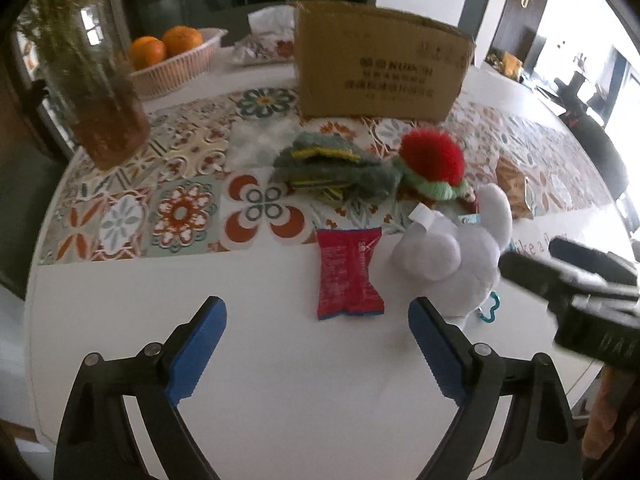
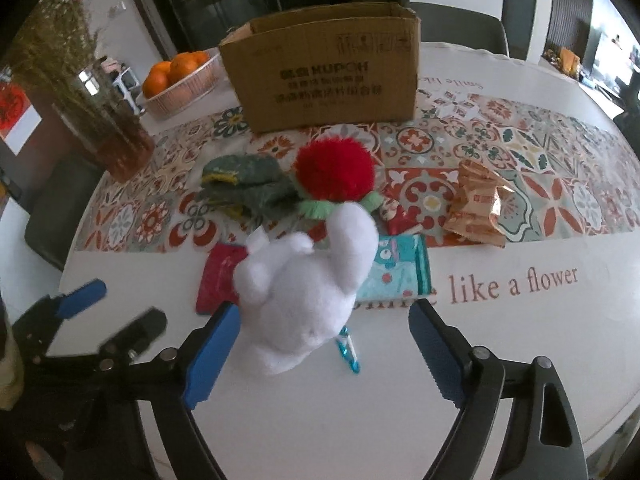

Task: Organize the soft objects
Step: 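Move left tool to the red snack packet while right tool approaches the white plush bunny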

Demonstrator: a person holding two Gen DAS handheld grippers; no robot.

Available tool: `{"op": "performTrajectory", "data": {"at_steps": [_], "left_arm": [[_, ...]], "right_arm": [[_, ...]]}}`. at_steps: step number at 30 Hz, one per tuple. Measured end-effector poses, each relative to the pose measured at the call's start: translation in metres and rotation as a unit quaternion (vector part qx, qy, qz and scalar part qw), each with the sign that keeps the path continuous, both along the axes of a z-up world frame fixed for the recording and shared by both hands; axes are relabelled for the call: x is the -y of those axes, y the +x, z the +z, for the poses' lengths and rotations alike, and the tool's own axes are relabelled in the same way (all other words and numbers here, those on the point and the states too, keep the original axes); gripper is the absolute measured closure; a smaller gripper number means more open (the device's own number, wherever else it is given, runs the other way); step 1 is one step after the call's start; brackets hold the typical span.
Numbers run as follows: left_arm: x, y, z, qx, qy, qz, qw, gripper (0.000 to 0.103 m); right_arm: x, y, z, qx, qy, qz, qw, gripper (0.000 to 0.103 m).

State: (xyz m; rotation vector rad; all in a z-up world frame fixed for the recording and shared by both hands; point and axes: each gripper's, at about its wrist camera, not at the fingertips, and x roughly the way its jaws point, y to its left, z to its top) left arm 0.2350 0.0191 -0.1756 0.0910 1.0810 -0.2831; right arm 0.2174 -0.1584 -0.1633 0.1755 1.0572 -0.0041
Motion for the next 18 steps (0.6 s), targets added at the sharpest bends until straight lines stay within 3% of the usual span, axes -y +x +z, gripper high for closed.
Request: {"op": "performTrajectory", "data": {"at_steps": [6, 18], "left_arm": [[0.007, 0.018, -0.021, -0.026, -0.005, 0.001, 0.9996, 0.014], [0.025, 0.044, -0.045, -0.044, -0.002, 0.001, 0.999, 0.02]], "right_arm": [[0.012, 0.017, -0.004, 0.016, 0.004, -0.025, 1.0, 0.023], [0.028, 0.046, -0.024, -0.009, 0.026, -0.025, 0.999, 0.041]]}}
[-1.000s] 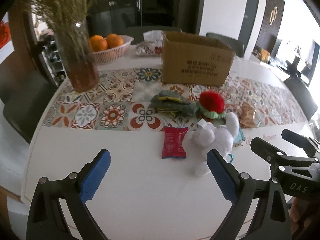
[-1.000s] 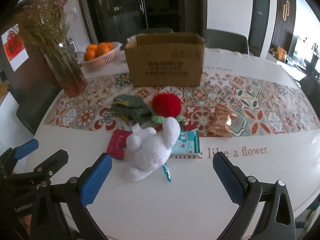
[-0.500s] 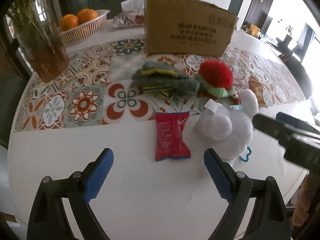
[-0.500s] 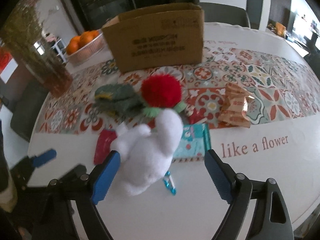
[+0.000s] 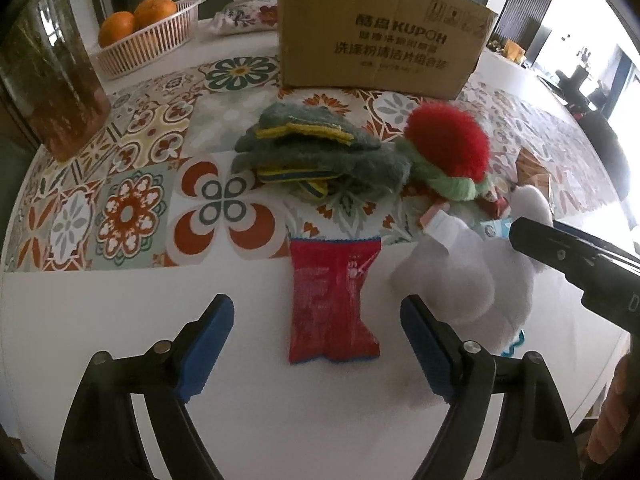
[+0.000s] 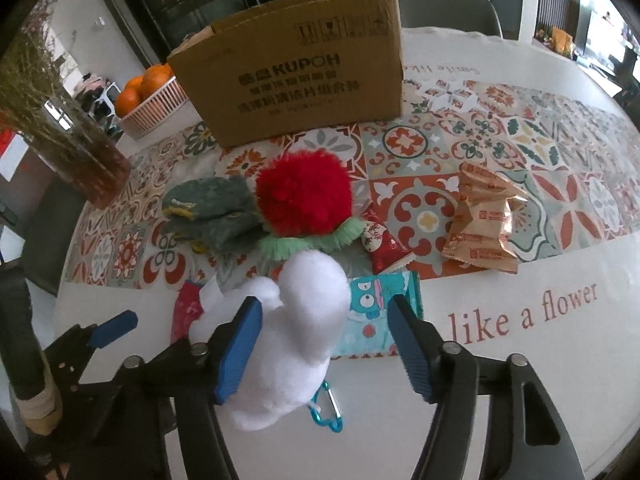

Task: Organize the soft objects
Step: 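Move left tool to the red snack packet while right tool approaches the white plush bunny, then close left gripper on the red packet while right gripper closes on the bunny, then lift and carry the red packet and bunny over the cardboard box with both tools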

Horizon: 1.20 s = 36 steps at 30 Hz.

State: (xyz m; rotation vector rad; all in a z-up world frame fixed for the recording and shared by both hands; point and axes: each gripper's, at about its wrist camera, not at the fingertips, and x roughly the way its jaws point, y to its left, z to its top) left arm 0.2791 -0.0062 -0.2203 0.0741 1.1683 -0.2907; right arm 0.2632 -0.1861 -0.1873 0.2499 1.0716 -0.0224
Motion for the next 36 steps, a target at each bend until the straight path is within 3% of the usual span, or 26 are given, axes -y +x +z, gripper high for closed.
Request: {"op": "performTrajectory", "data": {"at_steps": [6, 8, 12, 14, 20, 36], "left_arm": [[0.007, 0.013, -0.017, -0.026, -0.011, 0.004, 0.9996, 0.032], [0.009, 0.014, -0.02, -0.032, -0.011, 0.006, 0.9994, 0.042], [0.012, 0.014, -0.023, -0.034, -0.008, 0.009, 0.9993, 0.052], [0.013, 0.014, -0.023, -0.032, -0.005, 0.011, 0.9994, 0.064], [0.012, 0.01, -0.018, -0.029, -0.024, 0.017, 0.9992, 0.066], [-0.005, -0.011, 0.058, 0.049, -0.054, 0.057, 0.9957, 0.067]], "right_arm": [[0.004, 0.009, -0.01, -0.01, 0.021, 0.002, 1.0, 0.054], [0.002, 0.01, -0.011, -0.009, 0.021, 0.007, 1.0, 0.061], [-0.002, 0.012, -0.01, -0.008, 0.019, 0.022, 1.0, 0.071], [-0.001, 0.012, -0.011, -0.01, 0.023, 0.025, 0.999, 0.074], [0.0, 0.013, -0.009, -0.014, 0.037, 0.037, 0.999, 0.078], [-0.01, 0.0, 0.044, 0.049, 0.069, 0.081, 0.993, 0.079]]}}
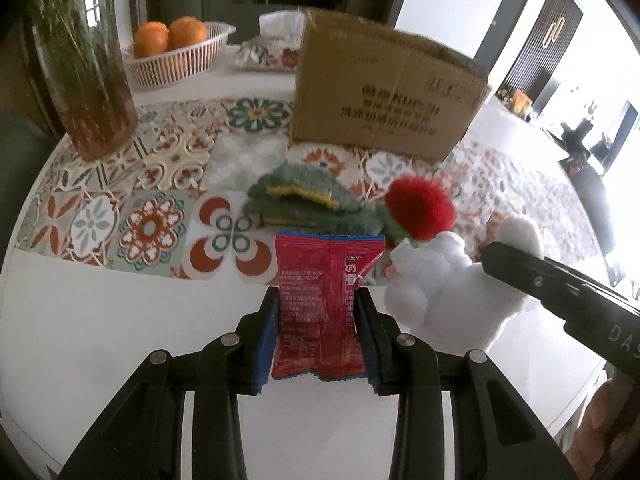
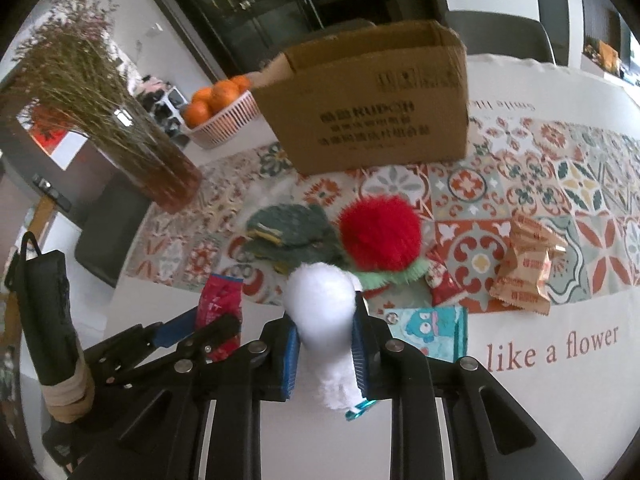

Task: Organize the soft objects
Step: 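Lift and carry the red packet and bunny over the cardboard box with both tools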

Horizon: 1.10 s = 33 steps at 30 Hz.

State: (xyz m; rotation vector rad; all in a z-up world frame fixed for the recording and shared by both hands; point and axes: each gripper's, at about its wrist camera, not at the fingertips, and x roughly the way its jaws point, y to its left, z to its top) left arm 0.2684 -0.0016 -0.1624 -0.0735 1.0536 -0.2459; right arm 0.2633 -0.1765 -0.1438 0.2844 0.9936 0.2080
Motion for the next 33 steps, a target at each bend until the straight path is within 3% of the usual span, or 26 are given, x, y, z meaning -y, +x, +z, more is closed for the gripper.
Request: {"op": "performTrajectory", "data": {"at_steps": [19, 33], "left_arm": [[0.019, 0.021, 0.086, 0.116, -0.009, -0.024, 0.9929, 0.067], [0.036, 0.055, 0.121, 0.15, -0.016, -0.035, 0.9879, 0.067]], "right_arm": [[0.013, 0.009, 0.084, 0.119, 0.002, -0.005, 0.993, 0.079], [0.03, 0.036, 0.124, 0.167, 0.006, -0.02, 0.986, 0.079]]}}
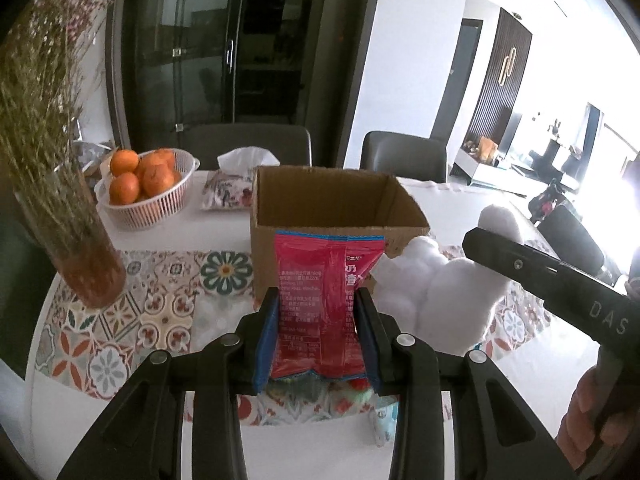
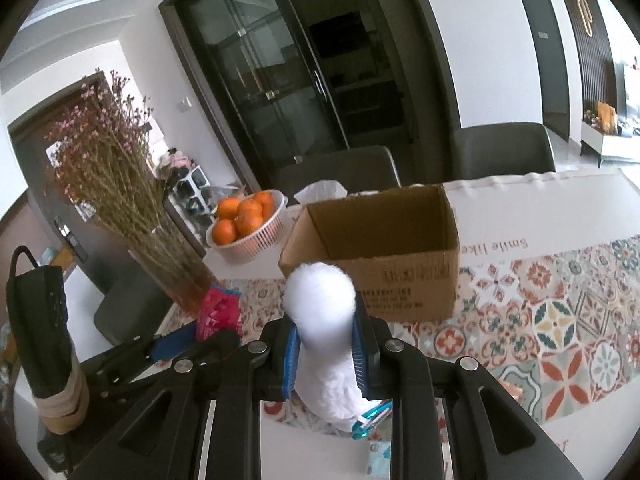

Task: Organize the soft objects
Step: 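Lift and carry the red packet and bunny over the cardboard box with both tools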

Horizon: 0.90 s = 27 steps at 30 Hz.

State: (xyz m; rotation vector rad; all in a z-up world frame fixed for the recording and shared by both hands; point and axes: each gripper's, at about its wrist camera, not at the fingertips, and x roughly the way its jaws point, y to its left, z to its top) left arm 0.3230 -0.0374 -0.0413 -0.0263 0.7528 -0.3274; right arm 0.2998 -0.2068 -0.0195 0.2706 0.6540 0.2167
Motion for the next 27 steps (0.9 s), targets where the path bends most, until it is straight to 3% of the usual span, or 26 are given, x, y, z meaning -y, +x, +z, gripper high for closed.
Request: {"op": "performTrajectory", "data": {"at_steps": [9, 27], "left_arm": [[0.01, 0.024, 0.022, 0.022, 0.004, -0.004, 0.9997, 0.067], [0.032, 0.098, 0.045, 0.018, 0.015, -0.016, 0.9996, 0.067]], "right_arm": [[0.009, 0.022, 0.025, 0.028, -0.006, -0.002, 1.0, 0.079], [0.023, 0.09, 0.06, 0.043, -0.039, 0.006, 0.998, 0.079]]}}
